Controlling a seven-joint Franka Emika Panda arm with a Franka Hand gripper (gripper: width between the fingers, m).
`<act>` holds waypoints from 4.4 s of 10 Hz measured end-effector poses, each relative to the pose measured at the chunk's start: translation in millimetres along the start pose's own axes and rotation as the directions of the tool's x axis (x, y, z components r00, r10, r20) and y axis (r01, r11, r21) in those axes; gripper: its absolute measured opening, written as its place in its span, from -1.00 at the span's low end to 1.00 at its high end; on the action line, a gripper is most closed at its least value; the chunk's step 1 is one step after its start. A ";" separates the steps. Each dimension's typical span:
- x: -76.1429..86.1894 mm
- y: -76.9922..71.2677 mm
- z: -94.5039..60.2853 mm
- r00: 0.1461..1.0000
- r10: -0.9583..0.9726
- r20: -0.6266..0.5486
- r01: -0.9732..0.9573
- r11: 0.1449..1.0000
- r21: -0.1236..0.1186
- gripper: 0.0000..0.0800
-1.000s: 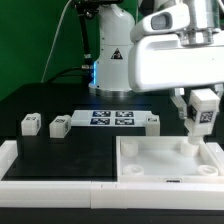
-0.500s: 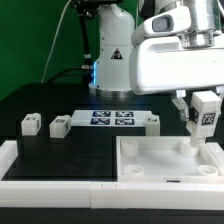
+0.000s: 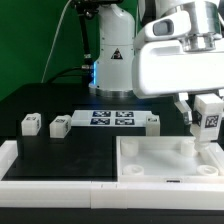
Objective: Assemble one leg
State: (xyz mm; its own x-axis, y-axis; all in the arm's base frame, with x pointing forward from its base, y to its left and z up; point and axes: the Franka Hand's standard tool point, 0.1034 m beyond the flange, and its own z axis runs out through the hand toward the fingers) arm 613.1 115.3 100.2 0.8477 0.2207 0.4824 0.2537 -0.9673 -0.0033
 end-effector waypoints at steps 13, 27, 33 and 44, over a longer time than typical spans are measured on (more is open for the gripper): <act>-10.8 -0.9 22.7 0.996 -0.015 -0.087 0.014 1.000 -0.014 -0.28; -23.3 -3.9 35.4 0.997 -0.014 -0.071 0.013 1.000 -0.009 0.60; -10.8 3.8 18.9 0.999 -0.022 -0.045 0.022 1.000 -0.012 0.62; -3.2 0.8 22.5 0.875 -0.053 0.481 0.004 0.995 0.101 0.62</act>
Offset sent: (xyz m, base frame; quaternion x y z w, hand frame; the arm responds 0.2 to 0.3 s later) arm 0.0028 -0.0001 -0.0101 -0.0072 0.1029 0.0039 0.9947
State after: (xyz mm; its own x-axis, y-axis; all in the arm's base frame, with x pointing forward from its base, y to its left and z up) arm 621.0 116.6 78.9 0.9526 0.3042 0.0004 0.3030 -0.9488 -0.0893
